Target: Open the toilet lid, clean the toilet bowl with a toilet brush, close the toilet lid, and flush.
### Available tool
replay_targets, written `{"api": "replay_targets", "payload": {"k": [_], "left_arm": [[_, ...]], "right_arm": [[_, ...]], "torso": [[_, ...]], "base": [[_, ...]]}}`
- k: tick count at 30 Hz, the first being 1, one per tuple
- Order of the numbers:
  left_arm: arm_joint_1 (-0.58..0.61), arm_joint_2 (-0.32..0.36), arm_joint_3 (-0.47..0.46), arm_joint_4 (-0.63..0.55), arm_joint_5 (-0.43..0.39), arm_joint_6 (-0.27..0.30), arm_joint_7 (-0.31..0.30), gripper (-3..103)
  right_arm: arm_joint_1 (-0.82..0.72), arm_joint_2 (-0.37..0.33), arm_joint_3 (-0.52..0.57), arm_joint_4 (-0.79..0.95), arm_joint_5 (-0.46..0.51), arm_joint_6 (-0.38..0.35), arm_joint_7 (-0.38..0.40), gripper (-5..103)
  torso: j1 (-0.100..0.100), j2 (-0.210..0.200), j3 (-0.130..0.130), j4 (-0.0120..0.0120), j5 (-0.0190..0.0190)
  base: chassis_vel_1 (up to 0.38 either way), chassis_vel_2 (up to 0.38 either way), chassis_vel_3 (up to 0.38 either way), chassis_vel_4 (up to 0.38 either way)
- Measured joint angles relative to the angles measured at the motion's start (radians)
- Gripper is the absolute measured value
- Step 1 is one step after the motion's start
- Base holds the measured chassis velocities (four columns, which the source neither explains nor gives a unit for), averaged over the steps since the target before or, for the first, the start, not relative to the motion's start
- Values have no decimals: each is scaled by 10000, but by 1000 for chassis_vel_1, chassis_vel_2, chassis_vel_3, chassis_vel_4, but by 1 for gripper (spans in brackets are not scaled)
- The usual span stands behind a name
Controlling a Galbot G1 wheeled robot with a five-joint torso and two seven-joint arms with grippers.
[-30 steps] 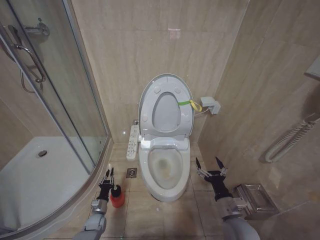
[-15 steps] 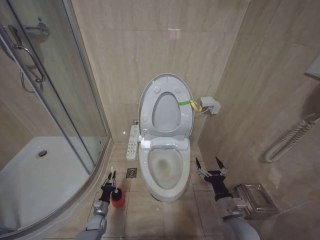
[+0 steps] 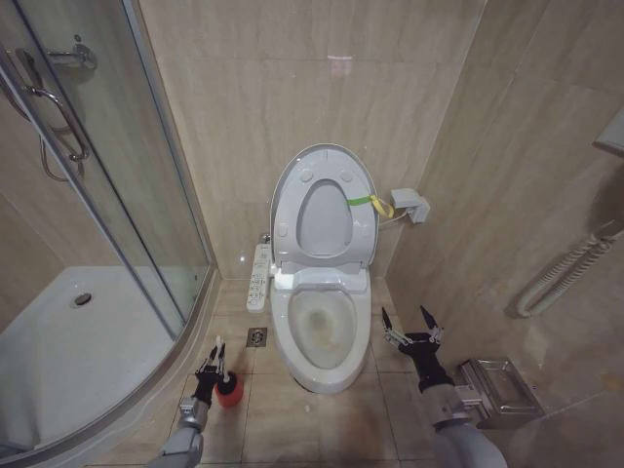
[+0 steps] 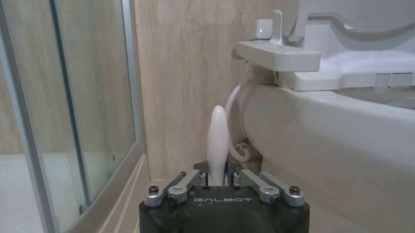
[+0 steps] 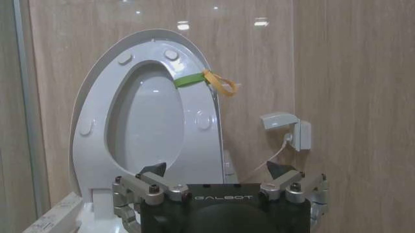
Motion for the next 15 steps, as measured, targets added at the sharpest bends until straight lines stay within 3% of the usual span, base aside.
{"api": "replay_targets", "payload": {"k": [15], "left_arm": [[235,85,-58,-62,149,267,35,18]], "right_arm": [[0,0,0,0,0,0,0,100]], "torso": [[0,0,0,0,0]], "base": [[0,0,0,0]]}}
